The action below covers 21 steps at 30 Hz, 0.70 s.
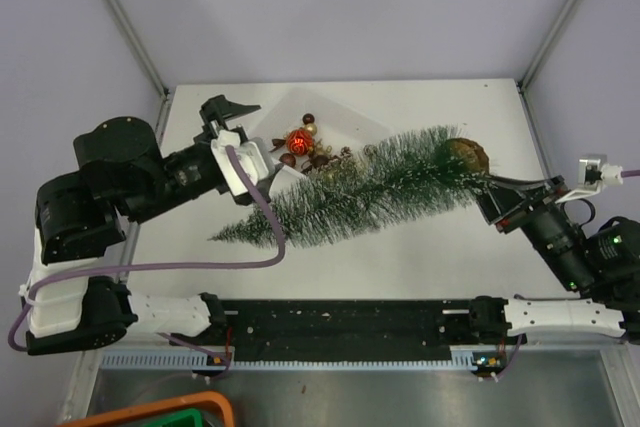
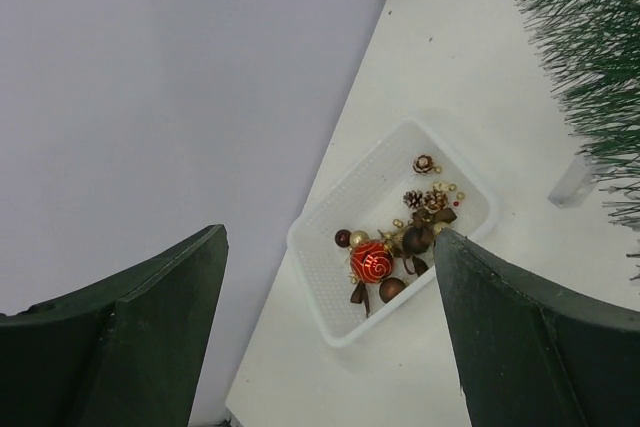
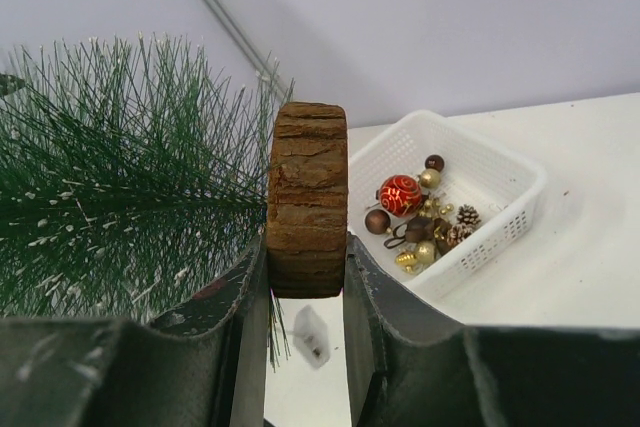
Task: Decorate the small christmas tree
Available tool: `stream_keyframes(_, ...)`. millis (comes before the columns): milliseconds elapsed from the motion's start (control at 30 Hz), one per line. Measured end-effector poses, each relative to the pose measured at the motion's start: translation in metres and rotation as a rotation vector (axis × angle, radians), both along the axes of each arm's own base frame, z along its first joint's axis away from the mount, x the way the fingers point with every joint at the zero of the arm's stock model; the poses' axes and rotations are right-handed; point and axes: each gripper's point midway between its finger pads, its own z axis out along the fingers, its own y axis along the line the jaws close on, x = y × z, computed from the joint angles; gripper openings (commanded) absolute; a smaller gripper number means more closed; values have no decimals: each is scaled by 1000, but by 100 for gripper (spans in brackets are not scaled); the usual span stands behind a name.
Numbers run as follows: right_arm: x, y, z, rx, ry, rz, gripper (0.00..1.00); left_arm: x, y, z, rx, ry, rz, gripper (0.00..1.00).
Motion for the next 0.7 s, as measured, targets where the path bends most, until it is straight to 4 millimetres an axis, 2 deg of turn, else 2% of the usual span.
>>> stream_keyframes(67,1,-1,-1,-3,5,-13,0,3,5,3,-26,-10,29,91)
stream_keyframes(167,5,-6,-3,-2,16,-44,0,15,11,24,-133,-65,114,93)
stream_keyframes(267,8,-11,-4,0,27,-74,0,31,19,63,-312,-154,224,93)
stream_keyframes(367,11,-18,-6,0,41,-108,0,36,32,106,-479,-239,289,98)
stream_keyframes(467,14,-27,-7,0,57,-144,0,31,51,148,-620,-344,324,98)
stream_keyframes(633,16,-37,-7,7,78,-175,0,13,99,212,-836,-503,386,98)
stream_keyframes(700,16,-38,-8,8,86,-182,0,5,116,227,-897,-545,405,99)
